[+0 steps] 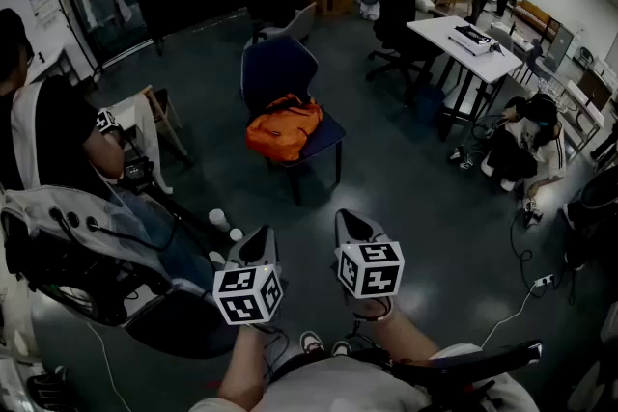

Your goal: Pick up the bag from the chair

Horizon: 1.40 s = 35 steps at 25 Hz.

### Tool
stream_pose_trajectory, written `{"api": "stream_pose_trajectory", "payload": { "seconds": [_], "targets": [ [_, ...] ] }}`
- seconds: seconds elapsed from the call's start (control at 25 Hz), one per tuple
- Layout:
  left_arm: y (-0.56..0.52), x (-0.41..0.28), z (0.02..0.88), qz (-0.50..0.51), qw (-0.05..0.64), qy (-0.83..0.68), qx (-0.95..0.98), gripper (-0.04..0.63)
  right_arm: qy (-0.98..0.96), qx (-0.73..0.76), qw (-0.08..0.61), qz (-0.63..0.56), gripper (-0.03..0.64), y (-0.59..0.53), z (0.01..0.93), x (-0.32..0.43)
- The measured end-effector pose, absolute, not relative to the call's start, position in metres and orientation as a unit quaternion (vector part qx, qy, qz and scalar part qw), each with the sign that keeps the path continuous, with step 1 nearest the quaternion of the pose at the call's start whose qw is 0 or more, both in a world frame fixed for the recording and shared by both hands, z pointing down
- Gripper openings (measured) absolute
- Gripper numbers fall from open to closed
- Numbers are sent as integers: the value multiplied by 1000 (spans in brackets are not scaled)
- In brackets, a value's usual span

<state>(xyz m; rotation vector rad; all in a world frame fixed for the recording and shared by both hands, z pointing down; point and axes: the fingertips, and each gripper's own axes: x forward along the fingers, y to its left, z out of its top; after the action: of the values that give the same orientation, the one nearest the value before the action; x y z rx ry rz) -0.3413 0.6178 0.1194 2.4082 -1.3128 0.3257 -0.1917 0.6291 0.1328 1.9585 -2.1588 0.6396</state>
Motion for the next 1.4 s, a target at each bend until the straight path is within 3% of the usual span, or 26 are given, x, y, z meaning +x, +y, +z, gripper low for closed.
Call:
{"api": "stream_pose_trajectory", "payload": {
  "seconds": [0.64, 1.4],
  "targets": [
    [603, -345, 118, 107, 184, -461, 862, 12, -725, 650, 52, 222, 32, 614, 129, -201],
    [562, -319, 146, 122, 187, -456, 862, 12, -710, 667, 69, 215, 34, 573, 154, -166]
  ]
}}
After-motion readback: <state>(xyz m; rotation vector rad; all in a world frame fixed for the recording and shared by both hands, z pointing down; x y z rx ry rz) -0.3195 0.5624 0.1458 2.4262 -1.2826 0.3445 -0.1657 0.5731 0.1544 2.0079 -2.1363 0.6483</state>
